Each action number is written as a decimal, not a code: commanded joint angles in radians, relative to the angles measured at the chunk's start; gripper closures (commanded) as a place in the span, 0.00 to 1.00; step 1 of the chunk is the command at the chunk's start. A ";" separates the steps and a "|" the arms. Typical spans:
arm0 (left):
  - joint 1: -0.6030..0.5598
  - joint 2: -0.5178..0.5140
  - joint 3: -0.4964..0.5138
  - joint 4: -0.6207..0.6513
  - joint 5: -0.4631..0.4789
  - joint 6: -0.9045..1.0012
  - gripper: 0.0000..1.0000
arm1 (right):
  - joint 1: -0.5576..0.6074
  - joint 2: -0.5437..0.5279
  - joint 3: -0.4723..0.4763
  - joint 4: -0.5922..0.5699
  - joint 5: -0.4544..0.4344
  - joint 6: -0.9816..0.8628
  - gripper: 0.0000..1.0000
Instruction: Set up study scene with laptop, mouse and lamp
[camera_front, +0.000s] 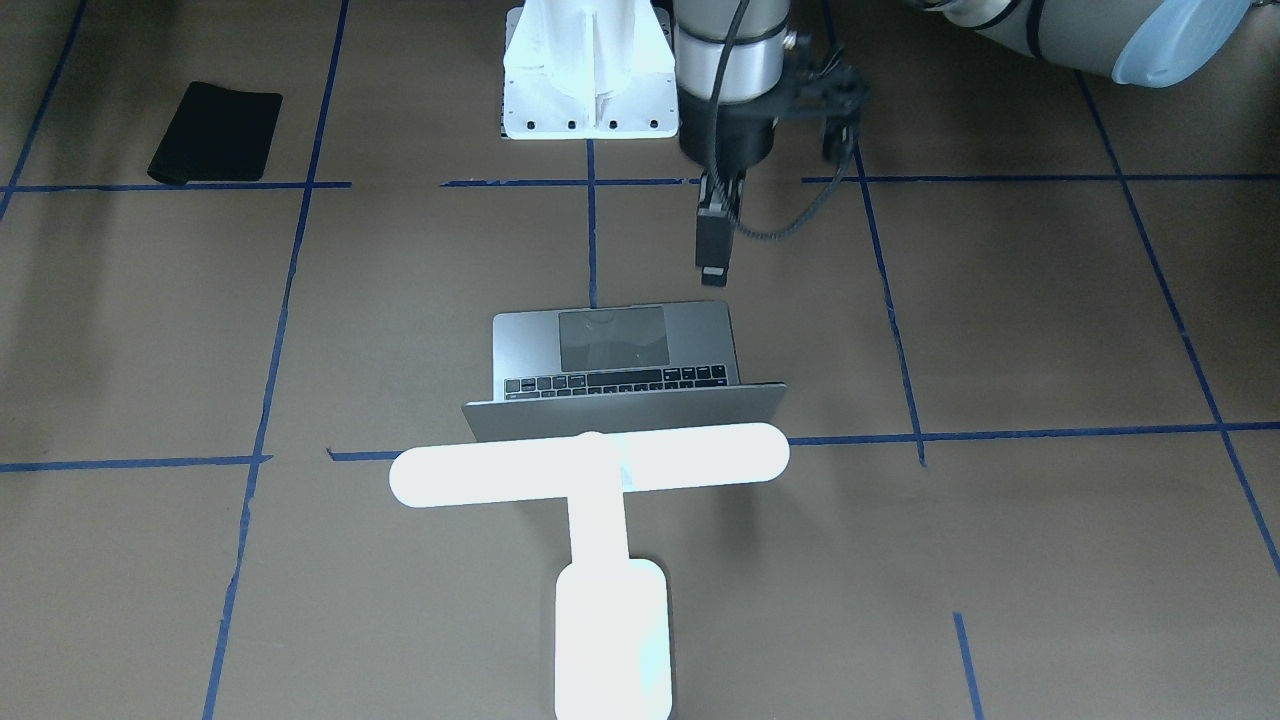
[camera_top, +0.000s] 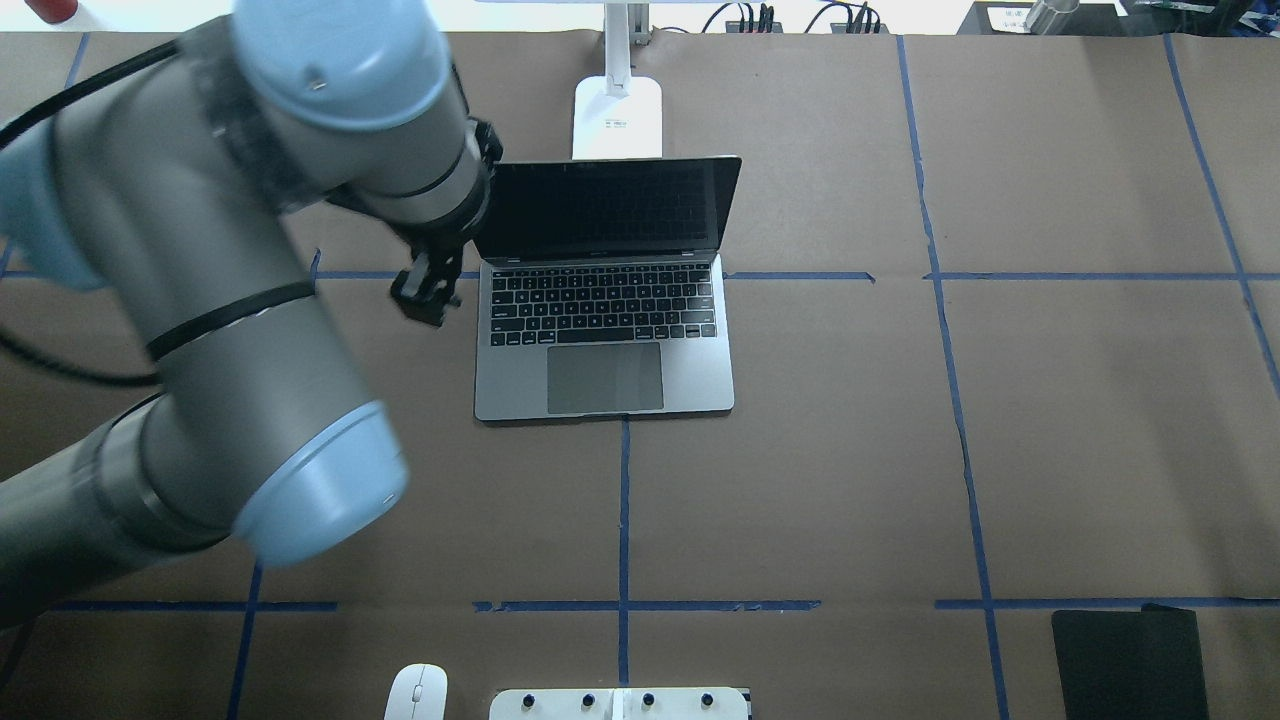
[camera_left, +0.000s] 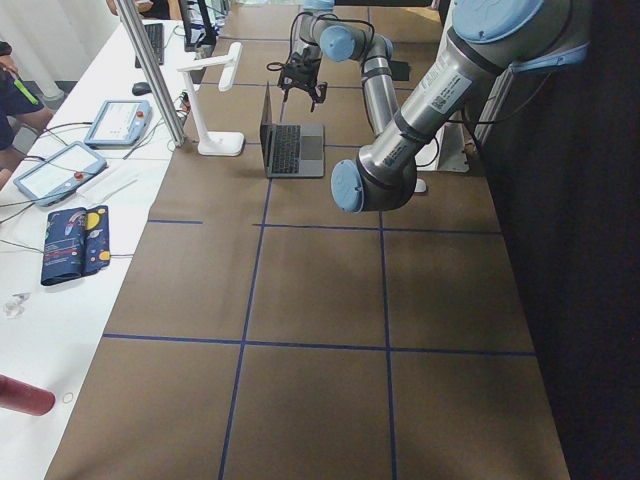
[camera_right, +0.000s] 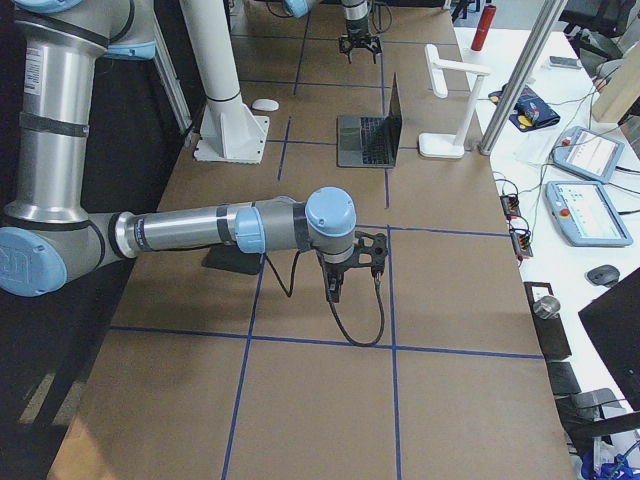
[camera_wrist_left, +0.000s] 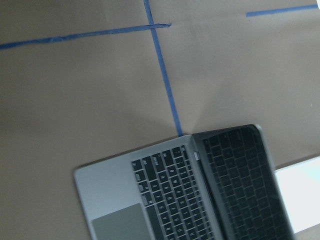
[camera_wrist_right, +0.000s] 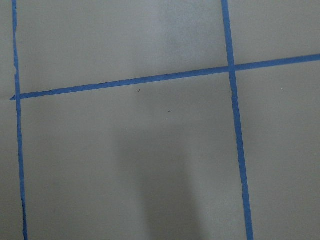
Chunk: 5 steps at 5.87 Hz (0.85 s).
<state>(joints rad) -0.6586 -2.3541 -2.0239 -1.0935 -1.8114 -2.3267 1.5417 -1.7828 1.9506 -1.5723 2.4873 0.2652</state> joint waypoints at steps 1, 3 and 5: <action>0.128 0.217 -0.260 0.012 0.003 0.247 0.00 | -0.098 -0.084 0.106 0.023 -0.013 0.192 0.00; 0.198 0.312 -0.331 0.012 0.059 0.416 0.00 | -0.297 -0.308 0.126 0.472 -0.112 0.478 0.00; 0.315 0.352 -0.347 0.004 0.119 0.503 0.00 | -0.560 -0.345 0.126 0.675 -0.248 0.755 0.00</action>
<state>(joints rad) -0.3860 -2.0136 -2.3584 -1.0867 -1.7061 -1.8563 1.1230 -2.1114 2.0764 -1.0019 2.3229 0.8663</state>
